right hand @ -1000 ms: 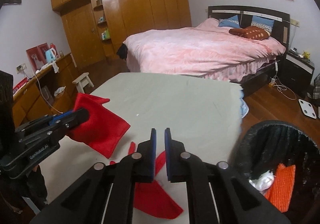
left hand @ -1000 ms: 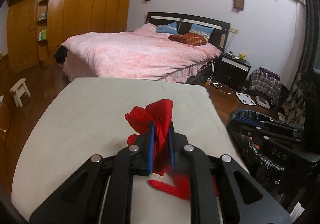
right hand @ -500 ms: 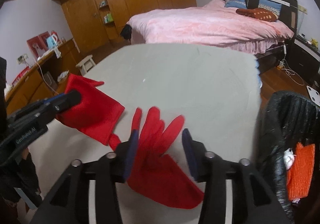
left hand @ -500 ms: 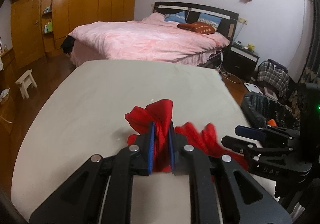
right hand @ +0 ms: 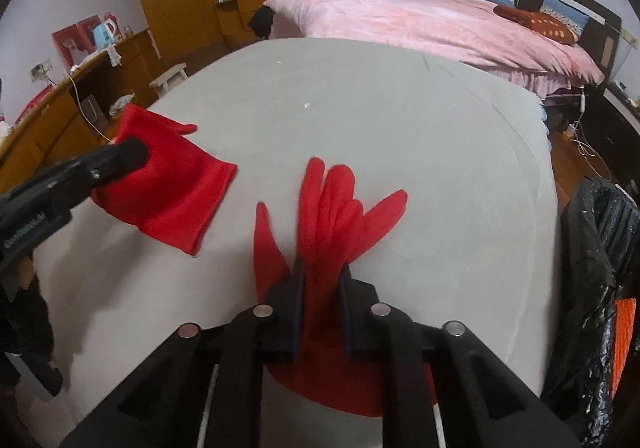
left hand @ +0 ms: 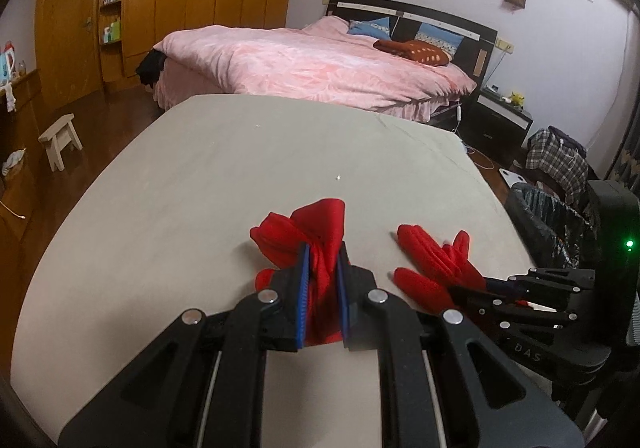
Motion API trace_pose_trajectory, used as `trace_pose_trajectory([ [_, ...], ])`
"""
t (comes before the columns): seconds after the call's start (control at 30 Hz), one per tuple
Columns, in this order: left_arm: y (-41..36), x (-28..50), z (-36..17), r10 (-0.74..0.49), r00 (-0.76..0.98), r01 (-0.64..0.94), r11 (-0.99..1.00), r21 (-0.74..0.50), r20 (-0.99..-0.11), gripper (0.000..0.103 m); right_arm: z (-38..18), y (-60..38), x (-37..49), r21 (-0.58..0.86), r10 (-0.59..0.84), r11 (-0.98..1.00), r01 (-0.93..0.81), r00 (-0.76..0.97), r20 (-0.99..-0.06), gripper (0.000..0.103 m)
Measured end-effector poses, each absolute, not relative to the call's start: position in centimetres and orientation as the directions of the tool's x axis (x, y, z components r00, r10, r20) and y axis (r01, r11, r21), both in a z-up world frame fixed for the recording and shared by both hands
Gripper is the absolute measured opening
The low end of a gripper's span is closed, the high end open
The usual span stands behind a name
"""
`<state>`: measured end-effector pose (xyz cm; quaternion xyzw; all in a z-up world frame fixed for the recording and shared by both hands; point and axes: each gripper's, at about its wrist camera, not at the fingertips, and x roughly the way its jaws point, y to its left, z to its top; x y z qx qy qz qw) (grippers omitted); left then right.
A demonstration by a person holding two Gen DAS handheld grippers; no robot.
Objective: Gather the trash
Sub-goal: 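Grasp the other red glove with the left tool while the right tool holds its glove, then carry both red gloves over the bin and open both tools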
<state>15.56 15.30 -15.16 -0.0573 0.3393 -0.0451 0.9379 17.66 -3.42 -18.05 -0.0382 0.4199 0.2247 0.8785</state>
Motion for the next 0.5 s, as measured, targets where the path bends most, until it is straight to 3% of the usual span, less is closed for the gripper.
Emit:
trace_pose_trajectory([
  [0.5, 8.5, 16.5, -9.2, -0.237, 0.815, 0.196, 0.971, -0.134, -0.529, 0.012, -8.7, -11.2, 17.8, 0.147, 0.350, 0.932, -0.332, 0.719, -0.600, 0.014],
])
